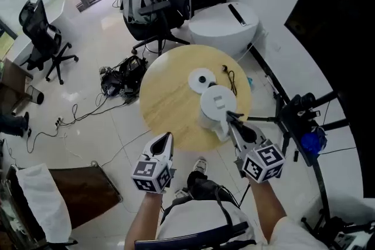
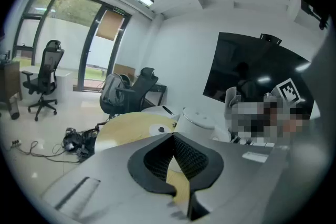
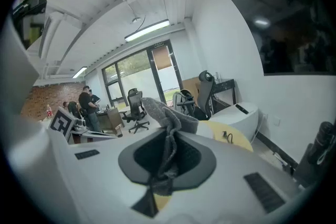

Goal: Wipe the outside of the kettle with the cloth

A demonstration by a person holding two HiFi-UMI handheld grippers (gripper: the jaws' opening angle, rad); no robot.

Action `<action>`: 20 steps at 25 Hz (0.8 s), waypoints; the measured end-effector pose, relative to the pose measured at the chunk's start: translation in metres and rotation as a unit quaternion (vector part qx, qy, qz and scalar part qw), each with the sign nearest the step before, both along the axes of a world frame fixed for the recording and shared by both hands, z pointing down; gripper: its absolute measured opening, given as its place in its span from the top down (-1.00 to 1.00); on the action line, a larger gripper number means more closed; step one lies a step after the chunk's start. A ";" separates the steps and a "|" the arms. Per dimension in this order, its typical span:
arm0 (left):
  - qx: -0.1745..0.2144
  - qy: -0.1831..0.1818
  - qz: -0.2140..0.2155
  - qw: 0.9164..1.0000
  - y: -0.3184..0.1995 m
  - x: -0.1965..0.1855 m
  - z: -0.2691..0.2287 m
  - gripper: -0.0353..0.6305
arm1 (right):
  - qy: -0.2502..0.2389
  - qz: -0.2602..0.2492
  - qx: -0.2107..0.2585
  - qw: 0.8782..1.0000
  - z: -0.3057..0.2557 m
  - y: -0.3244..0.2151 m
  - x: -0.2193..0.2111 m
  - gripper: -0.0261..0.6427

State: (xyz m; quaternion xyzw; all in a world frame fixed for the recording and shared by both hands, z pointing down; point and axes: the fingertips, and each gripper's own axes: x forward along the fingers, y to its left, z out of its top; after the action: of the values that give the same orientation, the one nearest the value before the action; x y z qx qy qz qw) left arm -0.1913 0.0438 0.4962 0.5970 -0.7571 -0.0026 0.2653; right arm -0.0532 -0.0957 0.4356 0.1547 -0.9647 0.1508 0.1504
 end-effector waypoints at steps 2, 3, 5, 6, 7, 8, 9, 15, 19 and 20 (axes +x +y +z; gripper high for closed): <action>0.005 -0.004 -0.013 1.000 0.016 0.008 -0.002 0.89 | 0.001 -0.010 0.003 1.000 0.001 0.011 0.005 0.83; 0.008 -0.006 -0.017 1.000 0.025 0.014 -0.004 0.89 | 0.002 -0.013 0.007 1.000 0.001 0.019 0.010 0.83; 0.012 -0.012 -0.021 1.000 0.047 0.031 -0.008 0.89 | 0.004 -0.015 0.016 1.000 -0.001 0.036 0.024 0.83; 0.012 -0.016 -0.021 1.000 0.059 0.041 -0.010 0.89 | 0.004 -0.014 0.019 1.000 -0.003 0.047 0.033 0.83; 0.011 -0.020 -0.019 1.000 0.070 0.051 -0.012 0.89 | 0.004 -0.012 0.021 1.000 -0.004 0.059 0.042 0.83; 0.009 -0.025 -0.017 1.000 0.081 0.062 -0.014 0.89 | 0.004 -0.010 0.023 1.000 -0.005 0.072 0.052 0.83; 0.006 -0.029 -0.016 0.999 0.091 0.074 -0.015 0.89 | 0.006 -0.009 0.025 1.000 -0.005 0.085 0.063 0.83; -0.004 -0.043 -0.016 0.999 0.137 0.142 -0.024 0.89 | 0.014 -0.007 0.019 1.000 0.000 0.153 0.122 0.83; 0.001 -0.031 -0.026 0.999 0.153 0.178 -0.027 0.89 | 0.011 -0.003 0.004 1.000 -0.001 0.171 0.157 0.83; 0.003 -0.028 -0.030 0.999 0.155 0.185 -0.028 0.89 | 0.011 -0.003 0.001 1.000 0.000 0.172 0.166 0.83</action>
State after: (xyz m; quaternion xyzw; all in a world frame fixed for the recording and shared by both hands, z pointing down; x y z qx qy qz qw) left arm -0.0058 0.1990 0.4684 0.5749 -0.7815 0.0042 0.2423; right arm 0.1124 0.0766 0.4360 0.1538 -0.9635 0.1478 0.1616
